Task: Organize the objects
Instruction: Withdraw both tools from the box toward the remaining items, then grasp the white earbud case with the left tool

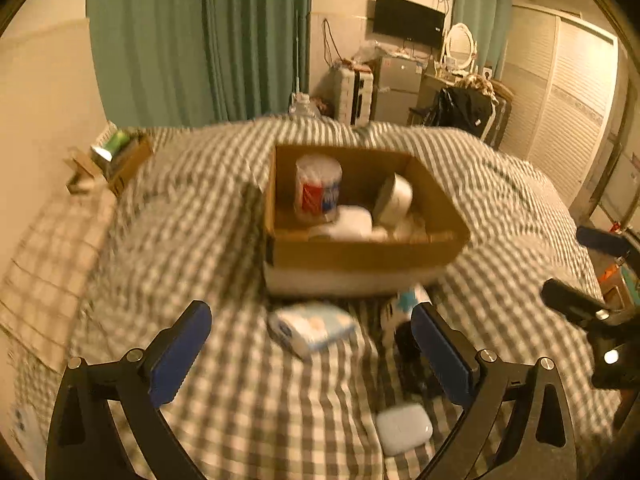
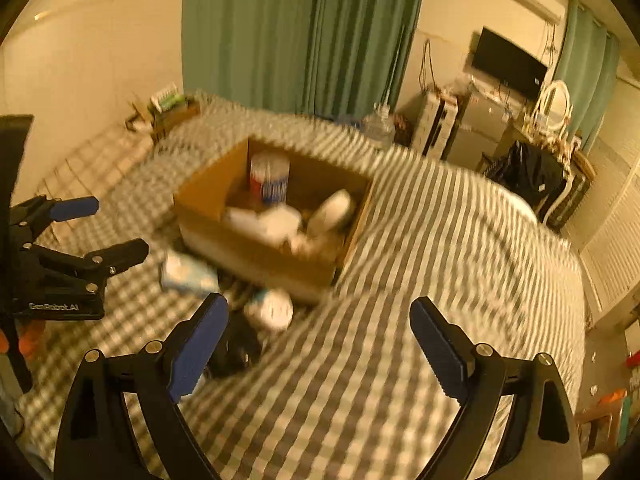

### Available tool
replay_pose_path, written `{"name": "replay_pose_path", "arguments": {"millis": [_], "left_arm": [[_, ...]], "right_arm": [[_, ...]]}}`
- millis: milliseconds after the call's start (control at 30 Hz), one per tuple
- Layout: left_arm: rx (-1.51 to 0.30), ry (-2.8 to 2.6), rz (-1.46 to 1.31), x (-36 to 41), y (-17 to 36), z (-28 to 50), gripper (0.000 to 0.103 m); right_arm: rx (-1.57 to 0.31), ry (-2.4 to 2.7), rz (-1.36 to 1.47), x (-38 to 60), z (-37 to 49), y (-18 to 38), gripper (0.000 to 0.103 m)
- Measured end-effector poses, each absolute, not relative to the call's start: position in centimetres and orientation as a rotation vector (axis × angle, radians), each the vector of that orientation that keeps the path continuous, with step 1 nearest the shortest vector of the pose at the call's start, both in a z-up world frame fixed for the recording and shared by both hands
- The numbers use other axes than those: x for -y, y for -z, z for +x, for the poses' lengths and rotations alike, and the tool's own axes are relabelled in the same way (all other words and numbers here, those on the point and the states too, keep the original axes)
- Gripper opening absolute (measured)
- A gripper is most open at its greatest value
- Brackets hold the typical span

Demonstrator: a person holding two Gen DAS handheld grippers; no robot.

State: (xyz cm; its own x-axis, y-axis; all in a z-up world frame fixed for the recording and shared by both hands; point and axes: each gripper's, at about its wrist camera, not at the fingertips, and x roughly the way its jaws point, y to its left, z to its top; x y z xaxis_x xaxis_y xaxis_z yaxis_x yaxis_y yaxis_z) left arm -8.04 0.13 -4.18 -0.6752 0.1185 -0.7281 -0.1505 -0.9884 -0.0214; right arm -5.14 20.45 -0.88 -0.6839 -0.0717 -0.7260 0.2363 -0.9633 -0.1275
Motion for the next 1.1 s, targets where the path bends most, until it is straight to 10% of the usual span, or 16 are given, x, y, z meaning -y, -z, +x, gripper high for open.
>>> {"name": "replay_pose_path", "arguments": {"millis": [433, 567, 933, 1100], "left_arm": [[-0.132, -2.570, -1.335, -3.6, 11.4, -4.2, 0.100], [-0.210, -2.477, -1.342, -5.7, 12.2, -3.1, 0.069], [-0.177, -2.318, -1.451, -6.5, 14.7, -4.3, 0.058], [-0.013, -2.413, -1.375, -3.9, 11.3, -4.2, 0.023]], "right_arm": [[-0.232, 2.719, 1.276, -22.0, -5.8, 6.9, 0.092], [-0.234, 2.738, 1.262, -22.0, -5.6, 6.7, 0.092], [-0.235, 2.782, 1.265, -22.0, -5.5, 6.5, 0.092], [-0.254, 2.783, 1.249, -21.8, -5.4, 6.2, 0.092]]}}
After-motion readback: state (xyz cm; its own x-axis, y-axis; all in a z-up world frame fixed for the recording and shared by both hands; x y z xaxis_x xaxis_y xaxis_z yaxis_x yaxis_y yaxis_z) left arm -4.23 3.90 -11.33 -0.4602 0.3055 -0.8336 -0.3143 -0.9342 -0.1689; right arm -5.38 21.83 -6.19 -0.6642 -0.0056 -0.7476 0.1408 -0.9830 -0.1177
